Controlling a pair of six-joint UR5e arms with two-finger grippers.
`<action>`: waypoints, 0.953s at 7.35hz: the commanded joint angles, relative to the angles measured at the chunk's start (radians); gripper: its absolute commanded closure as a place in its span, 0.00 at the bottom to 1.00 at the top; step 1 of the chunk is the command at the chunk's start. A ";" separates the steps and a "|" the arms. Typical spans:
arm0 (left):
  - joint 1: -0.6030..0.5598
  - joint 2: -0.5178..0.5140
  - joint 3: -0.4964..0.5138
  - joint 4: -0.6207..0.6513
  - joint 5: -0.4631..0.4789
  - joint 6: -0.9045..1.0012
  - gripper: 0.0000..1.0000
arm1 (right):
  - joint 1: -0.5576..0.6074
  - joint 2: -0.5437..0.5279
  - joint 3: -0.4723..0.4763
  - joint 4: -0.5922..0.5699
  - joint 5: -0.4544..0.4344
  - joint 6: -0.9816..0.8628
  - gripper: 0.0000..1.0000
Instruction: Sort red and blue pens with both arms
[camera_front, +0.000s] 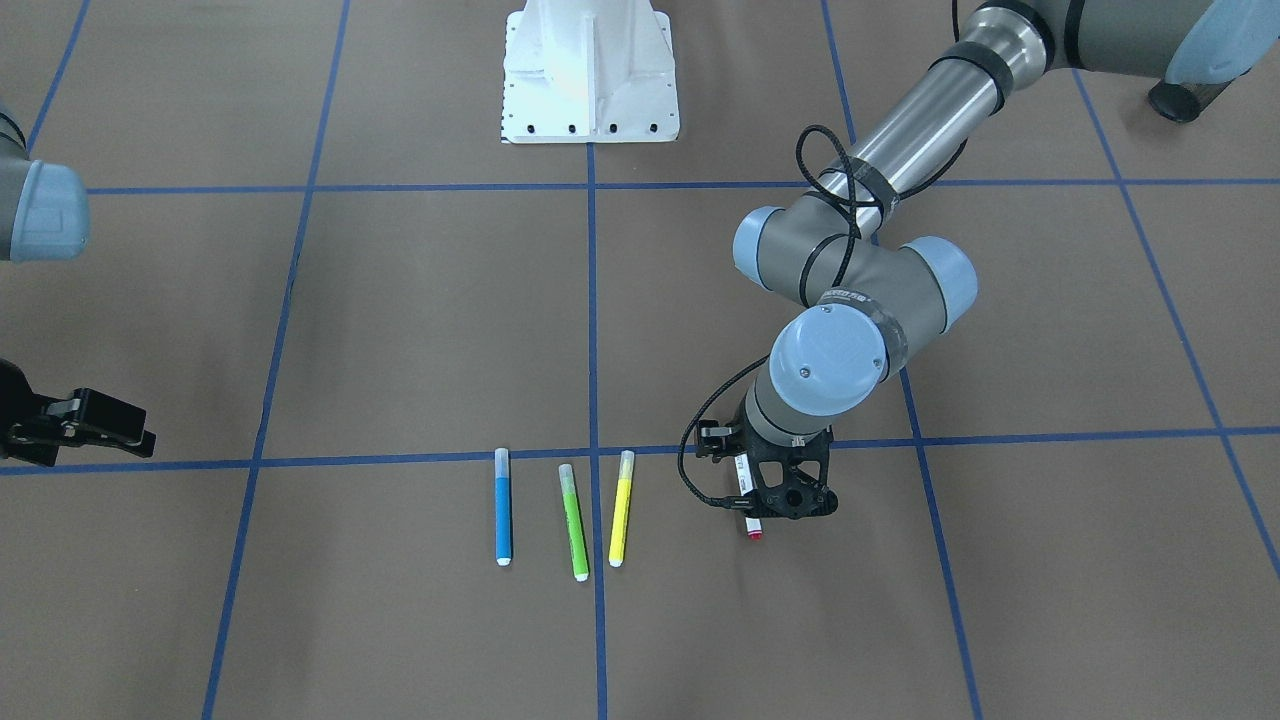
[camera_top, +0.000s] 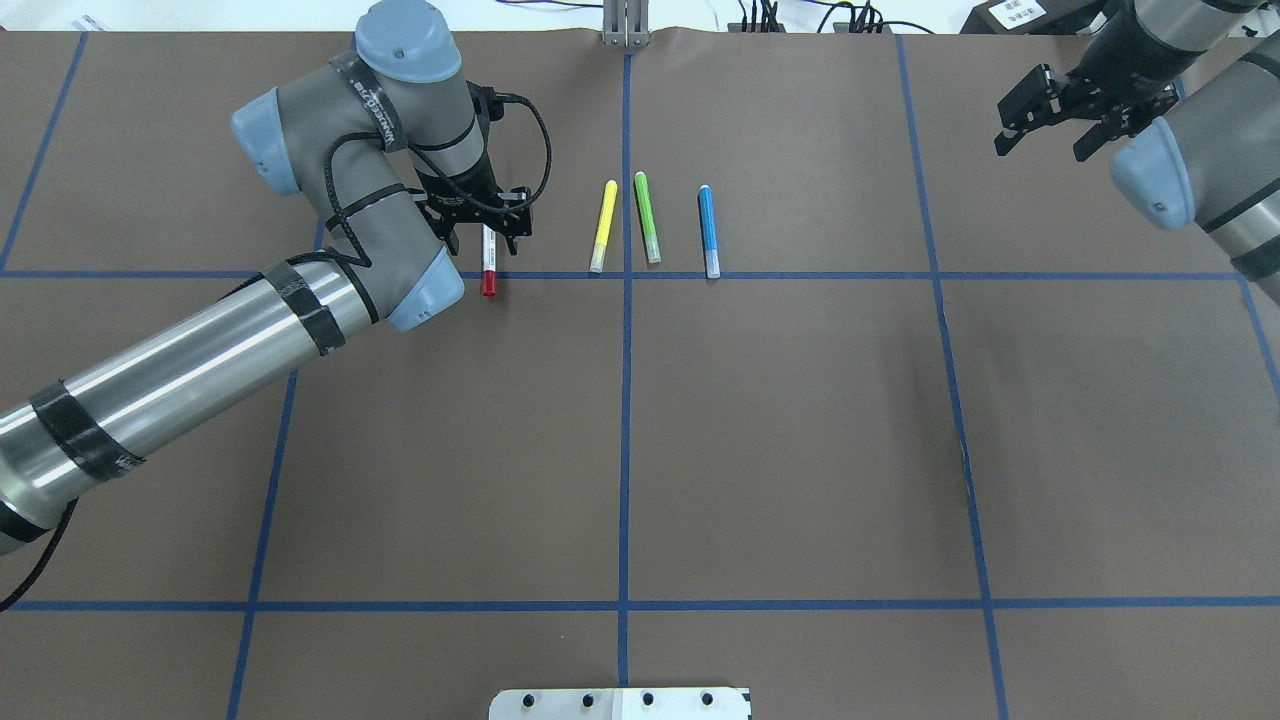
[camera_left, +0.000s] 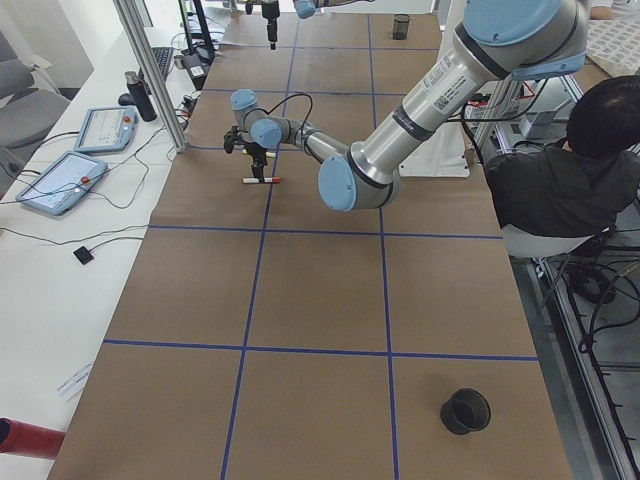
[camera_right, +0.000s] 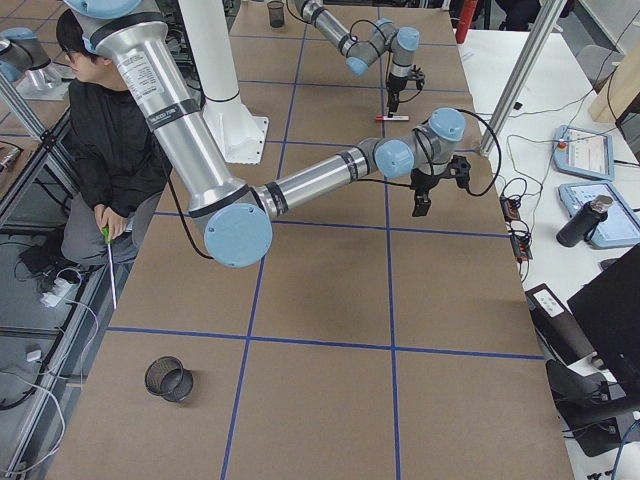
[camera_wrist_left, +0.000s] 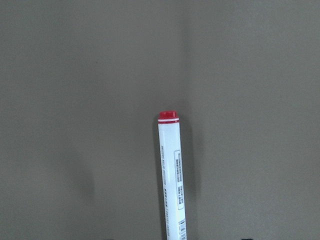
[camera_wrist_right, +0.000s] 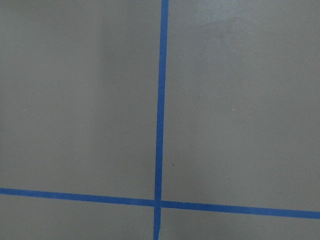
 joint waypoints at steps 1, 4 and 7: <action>0.008 0.002 0.040 -0.058 0.000 0.000 0.28 | -0.003 0.006 0.001 0.003 0.000 0.008 0.00; 0.017 0.002 0.041 -0.055 0.000 -0.006 0.57 | -0.003 0.008 0.001 0.003 0.000 0.008 0.00; 0.025 0.002 0.027 -0.049 0.000 -0.104 1.00 | -0.003 0.008 0.001 0.003 0.000 0.008 0.00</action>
